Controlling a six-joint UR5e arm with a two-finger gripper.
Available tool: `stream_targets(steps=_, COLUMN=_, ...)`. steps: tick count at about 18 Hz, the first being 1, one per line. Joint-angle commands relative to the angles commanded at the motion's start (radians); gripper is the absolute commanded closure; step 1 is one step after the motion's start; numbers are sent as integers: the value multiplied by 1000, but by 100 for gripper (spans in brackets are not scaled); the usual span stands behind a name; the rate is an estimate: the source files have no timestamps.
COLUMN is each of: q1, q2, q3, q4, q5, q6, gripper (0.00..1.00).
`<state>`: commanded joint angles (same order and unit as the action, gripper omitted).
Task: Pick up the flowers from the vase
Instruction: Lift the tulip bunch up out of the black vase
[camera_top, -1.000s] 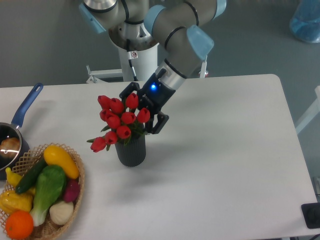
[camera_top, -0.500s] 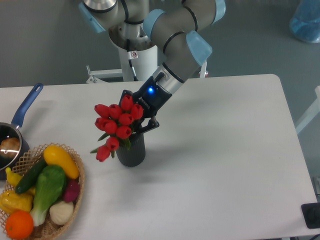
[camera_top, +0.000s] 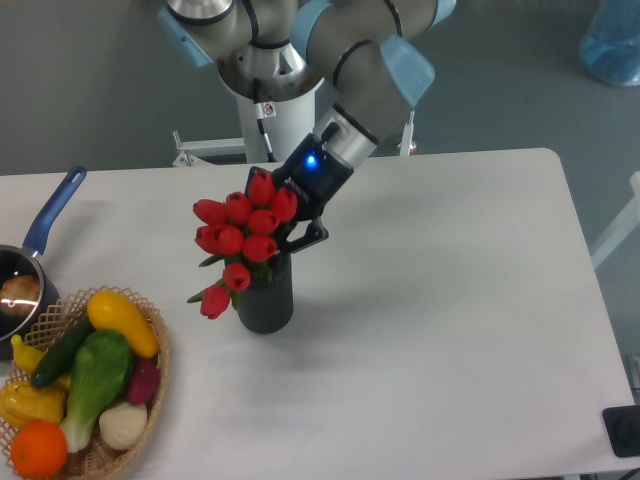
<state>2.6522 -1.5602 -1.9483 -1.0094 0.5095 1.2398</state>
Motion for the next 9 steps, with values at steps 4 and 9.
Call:
stream_targets(steps=4, q1=17, q2=20, q3=63, q4=2, q5=-28, q6=-101, gripper=100)
stream_targets(steps=9, q1=46, q2=37, q3=97, q4=2, q5=-77, q6=-177, gripper=100)
